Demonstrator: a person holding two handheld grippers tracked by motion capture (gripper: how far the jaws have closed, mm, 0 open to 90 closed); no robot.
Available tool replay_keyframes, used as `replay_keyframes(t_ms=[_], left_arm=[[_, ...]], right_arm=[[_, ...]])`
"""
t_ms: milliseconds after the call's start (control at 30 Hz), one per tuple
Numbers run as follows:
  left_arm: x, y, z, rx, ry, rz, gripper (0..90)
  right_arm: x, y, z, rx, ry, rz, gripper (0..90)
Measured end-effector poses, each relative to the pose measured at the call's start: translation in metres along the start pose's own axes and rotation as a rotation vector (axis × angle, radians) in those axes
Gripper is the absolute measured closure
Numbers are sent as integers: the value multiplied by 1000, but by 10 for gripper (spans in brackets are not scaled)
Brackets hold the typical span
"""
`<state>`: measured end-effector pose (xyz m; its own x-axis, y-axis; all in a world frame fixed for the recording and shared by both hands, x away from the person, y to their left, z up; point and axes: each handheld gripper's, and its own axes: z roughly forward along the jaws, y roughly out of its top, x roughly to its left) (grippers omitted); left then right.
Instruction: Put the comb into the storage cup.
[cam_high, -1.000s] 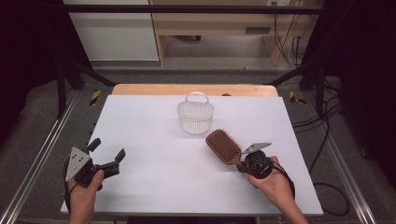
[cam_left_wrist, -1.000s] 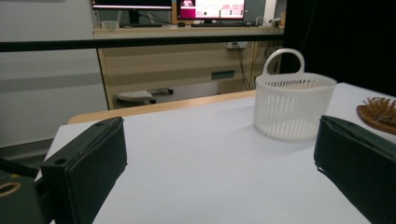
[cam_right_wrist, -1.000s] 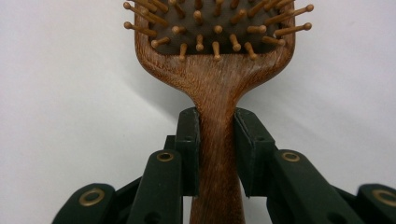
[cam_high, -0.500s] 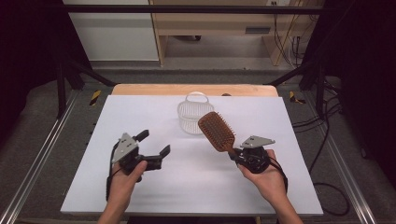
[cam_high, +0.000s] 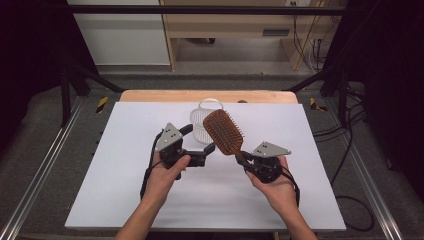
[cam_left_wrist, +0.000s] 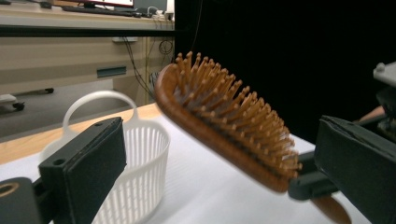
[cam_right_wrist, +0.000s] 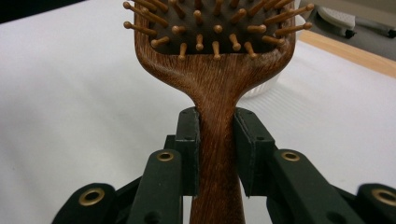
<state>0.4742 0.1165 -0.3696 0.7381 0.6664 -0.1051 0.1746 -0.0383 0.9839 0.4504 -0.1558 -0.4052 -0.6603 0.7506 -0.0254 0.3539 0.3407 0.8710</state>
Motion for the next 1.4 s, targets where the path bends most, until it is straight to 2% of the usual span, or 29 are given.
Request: replay_keyframes(t_ms=[167,233,433,467,533,567,633,733,800,1100,1167,1267,1333,1400], left_arm=[[-1,10,12,29,-31,-4,20],[0,12,18,40,-40,-36,26],[2,15,28,44,-54,-78,38],[3,17,31,37,-65,-113,47],[3,17,32,38,-73,-130,56],[4,18,34,35,-80,-150,66],[5,19,35,34,-89,-166,117],[5,20,35,29,-94,-182,147],[6,21,35,24,-105,-207,185],[7,24,33,22,-97,-237,314],[5,25,32,18,-99,-231,341],[2,26,31,9,-98,-229,420],[-4,29,31,9,-91,-203,447],[-5,29,31,11,-88,-203,469]], right_arm=[[2,-2,2,-49,-2,11,729],[2,-3,2,-60,0,6,730],[7,-2,2,-96,1,-4,730],[9,-1,2,-101,6,-7,730],[10,-1,3,-110,8,-11,730],[11,-1,3,-113,10,-13,730],[13,0,3,-120,16,-16,729],[15,0,3,-131,21,-20,729],[16,0,2,-140,24,-21,729],[19,0,3,-157,42,-4,729],[20,0,4,-156,51,12,729],[23,-2,7,-150,52,10,729],[25,-3,8,-145,46,12,729],[25,-3,9,-143,46,13,729]])
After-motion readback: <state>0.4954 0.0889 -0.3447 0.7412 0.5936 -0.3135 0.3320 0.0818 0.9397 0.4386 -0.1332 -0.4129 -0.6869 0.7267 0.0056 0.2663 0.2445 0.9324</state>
